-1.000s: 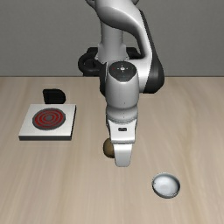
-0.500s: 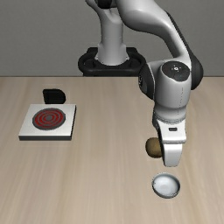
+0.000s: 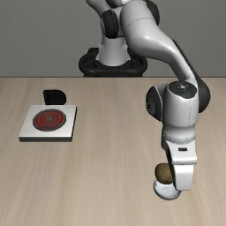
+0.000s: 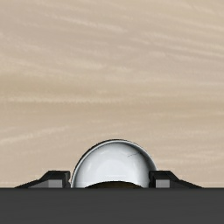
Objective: Pick up the kiwi and place it on the white bowl with the stove turned on
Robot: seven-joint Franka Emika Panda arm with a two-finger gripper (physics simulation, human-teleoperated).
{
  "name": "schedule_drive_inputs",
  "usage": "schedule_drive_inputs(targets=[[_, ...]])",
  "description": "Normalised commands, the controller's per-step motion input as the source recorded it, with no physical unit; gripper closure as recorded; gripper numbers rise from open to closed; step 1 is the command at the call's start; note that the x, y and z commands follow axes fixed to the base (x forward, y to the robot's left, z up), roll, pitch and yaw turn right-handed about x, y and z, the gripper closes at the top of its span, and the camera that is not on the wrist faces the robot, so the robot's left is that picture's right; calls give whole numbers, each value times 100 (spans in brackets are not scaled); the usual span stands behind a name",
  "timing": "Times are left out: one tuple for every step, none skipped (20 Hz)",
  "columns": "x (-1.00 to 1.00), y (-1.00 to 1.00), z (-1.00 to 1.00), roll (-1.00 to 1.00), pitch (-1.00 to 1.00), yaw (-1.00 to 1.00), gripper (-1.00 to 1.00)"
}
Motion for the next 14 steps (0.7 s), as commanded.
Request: schedule_drive_inputs(targets=[[100, 0, 0, 0, 0, 0, 100], [0, 100, 0, 0, 0, 0, 100], [100, 0, 0, 0, 0, 0, 100], [100, 0, 0, 0, 0, 0, 100], [100, 0, 0, 0, 0, 0, 100], [0, 0, 0, 0, 0, 0, -100], [0, 0, 0, 0, 0, 0, -100], [0, 0, 0, 0, 0, 0, -100], [0, 0, 0, 0, 0, 0, -100], [0, 0, 0, 0, 0, 0, -100], [0, 0, 0, 0, 0, 0, -100], [0, 0, 0, 0, 0, 0, -100], [0, 0, 0, 0, 0, 0, -100], [0, 0, 0, 0, 0, 0, -100]])
